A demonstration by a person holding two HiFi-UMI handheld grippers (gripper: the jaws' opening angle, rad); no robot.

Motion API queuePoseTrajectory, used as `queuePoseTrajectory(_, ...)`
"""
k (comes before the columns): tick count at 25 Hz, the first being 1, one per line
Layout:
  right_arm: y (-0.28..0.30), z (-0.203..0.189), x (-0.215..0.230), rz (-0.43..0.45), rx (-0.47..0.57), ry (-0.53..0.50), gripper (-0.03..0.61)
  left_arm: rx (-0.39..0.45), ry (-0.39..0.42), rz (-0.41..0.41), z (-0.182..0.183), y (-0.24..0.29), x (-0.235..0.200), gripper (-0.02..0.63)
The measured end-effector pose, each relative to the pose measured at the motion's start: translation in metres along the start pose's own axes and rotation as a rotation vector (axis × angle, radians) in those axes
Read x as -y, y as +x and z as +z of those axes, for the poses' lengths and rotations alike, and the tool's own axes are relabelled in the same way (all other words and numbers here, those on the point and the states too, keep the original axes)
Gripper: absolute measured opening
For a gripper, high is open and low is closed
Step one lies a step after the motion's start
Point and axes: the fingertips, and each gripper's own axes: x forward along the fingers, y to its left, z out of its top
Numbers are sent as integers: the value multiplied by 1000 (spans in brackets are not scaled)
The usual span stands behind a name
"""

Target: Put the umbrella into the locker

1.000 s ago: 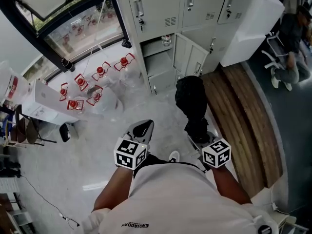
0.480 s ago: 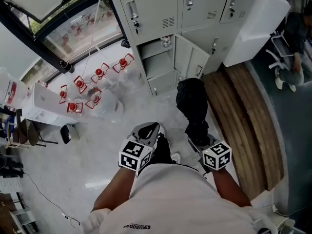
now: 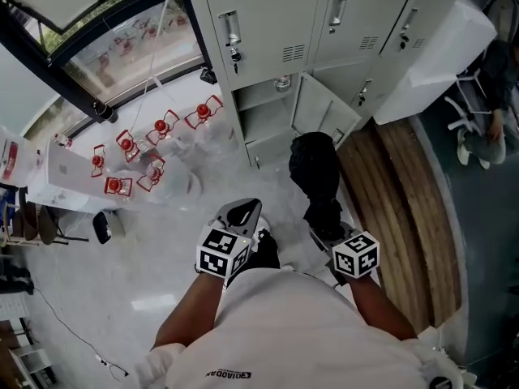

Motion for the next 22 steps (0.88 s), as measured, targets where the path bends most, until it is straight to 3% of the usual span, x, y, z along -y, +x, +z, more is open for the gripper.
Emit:
queuePoseTrajectory(13, 118, 51, 62, -25, -171, 10, 99, -7, -17, 38, 41, 61, -139, 15)
queuePoseTrajectory(22, 179, 74, 88, -61, -224, 62, 99, -27, -28, 22, 42, 83, -196, 15)
